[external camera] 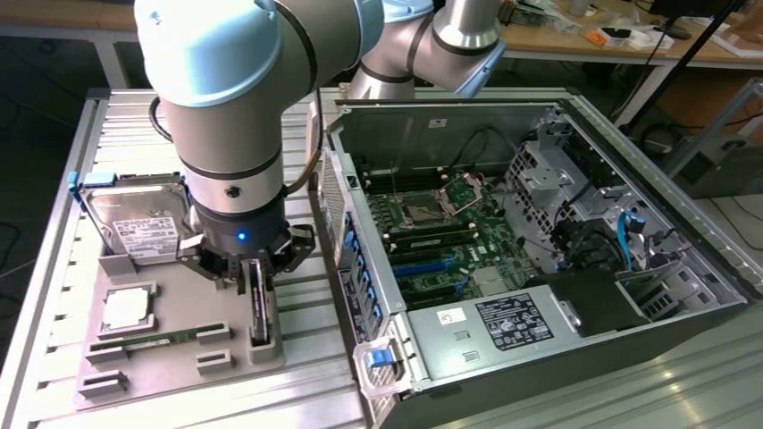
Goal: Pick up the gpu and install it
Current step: 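Pick up the gpu and move the gpu toward the slot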
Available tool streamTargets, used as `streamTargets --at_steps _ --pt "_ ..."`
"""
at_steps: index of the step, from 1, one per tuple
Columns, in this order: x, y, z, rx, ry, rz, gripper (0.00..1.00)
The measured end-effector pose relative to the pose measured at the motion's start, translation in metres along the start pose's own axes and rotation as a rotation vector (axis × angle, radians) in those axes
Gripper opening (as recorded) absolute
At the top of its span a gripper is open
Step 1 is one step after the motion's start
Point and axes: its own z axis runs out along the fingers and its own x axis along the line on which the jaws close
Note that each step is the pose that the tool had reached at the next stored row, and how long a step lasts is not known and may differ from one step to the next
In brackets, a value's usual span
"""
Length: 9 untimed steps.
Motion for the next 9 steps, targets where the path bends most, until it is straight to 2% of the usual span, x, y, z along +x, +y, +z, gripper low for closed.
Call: streamTargets --at_steps 9 --pt "-0.0014 0.0001 0.0001 0.0 0.0 0.0 0.37"
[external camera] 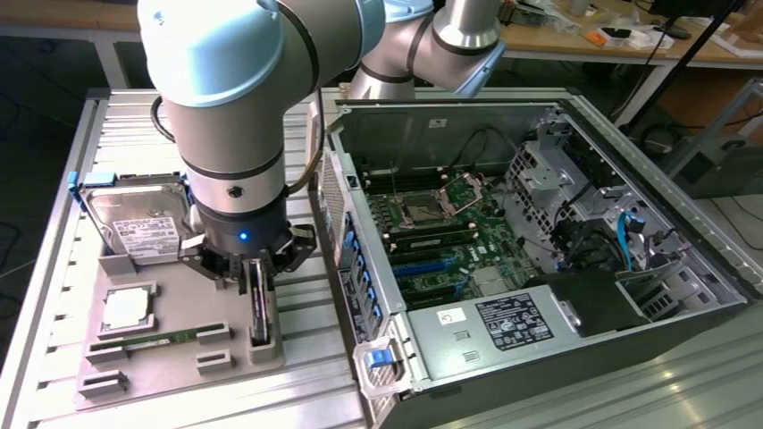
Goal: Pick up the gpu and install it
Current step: 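Pick up the gpu and move the gpu toward the slot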
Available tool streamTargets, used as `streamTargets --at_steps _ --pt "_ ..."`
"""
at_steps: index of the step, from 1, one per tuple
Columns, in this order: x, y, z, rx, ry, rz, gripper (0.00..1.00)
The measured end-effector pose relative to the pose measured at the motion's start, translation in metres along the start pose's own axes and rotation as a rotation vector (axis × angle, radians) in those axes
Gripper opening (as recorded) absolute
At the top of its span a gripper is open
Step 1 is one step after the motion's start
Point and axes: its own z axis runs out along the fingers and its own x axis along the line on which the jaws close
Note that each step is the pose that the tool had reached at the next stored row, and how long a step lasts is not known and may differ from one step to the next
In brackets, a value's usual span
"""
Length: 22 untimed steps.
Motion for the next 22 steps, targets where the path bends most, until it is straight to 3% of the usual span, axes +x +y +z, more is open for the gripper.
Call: streamTargets --at_steps 7,22 --pt "0.0 0.0 0.0 0.0 0.0 0.0 0.27" --pt "-0.0002 0.0002 -0.004 0.0001 0.001 0.0 0.27"
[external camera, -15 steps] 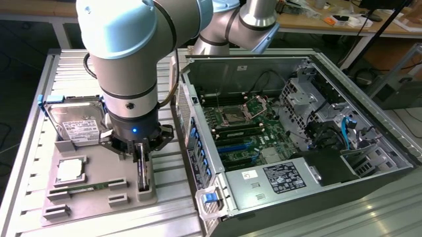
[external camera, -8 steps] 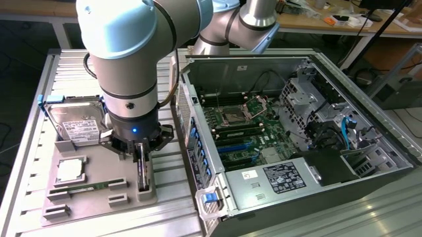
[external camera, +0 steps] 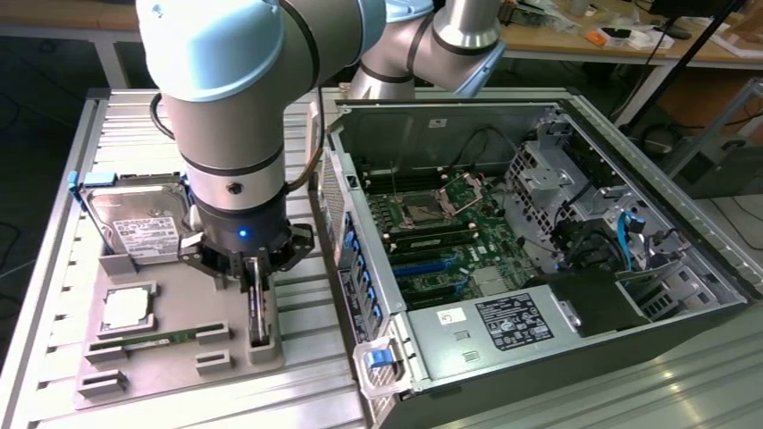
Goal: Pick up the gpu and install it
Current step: 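Pick up the gpu and move the gpu toward the slot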
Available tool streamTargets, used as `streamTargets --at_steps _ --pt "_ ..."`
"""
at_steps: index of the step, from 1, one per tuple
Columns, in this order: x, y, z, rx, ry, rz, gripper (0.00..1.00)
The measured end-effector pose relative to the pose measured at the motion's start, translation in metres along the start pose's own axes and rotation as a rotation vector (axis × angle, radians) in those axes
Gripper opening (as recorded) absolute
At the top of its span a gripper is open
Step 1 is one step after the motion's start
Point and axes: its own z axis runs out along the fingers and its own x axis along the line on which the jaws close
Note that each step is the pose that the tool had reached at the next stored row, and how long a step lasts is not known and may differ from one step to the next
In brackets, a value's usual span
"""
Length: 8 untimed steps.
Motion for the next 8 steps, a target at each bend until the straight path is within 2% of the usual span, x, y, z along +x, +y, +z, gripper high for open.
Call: streamTargets --at_steps 8 --pt "-0.0001 0.0002 -0.0049 0.0 0.001 0.0 0.27"
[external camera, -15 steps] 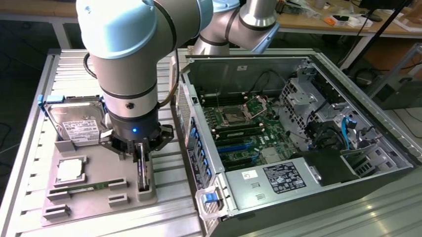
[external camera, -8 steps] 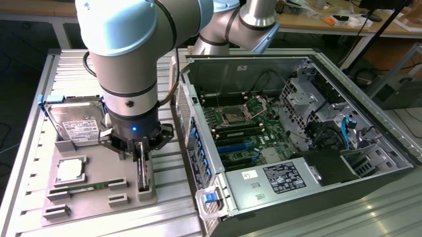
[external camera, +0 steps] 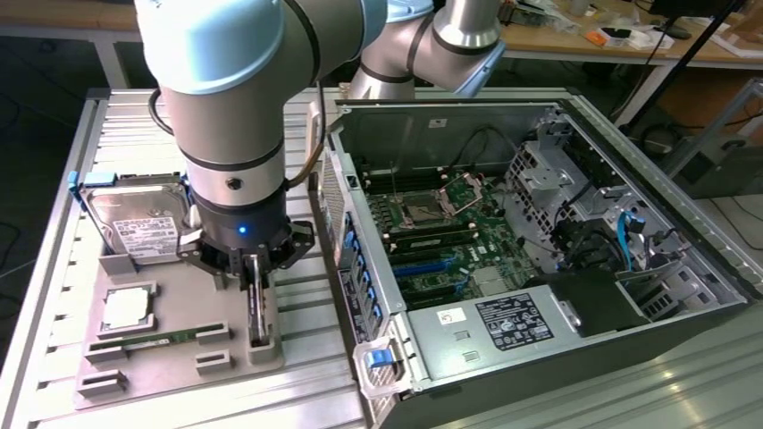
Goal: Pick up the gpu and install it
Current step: 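Pick up the gpu and move the gpu toward the slot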
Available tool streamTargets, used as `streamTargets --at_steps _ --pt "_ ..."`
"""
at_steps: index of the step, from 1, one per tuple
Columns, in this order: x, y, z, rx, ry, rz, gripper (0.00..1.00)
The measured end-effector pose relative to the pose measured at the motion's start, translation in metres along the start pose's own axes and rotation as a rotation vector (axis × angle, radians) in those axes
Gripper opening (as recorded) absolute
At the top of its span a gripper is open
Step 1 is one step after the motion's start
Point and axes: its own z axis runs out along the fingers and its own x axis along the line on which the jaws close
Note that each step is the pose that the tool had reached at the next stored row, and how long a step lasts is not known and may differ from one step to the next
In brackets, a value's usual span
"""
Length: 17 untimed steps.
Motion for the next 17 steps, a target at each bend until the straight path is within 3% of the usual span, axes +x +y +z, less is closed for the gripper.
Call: streamTargets --at_steps 17 --pt "-0.0001 0.0001 -0.0036 0.0 0.0009 0.0 0.27"
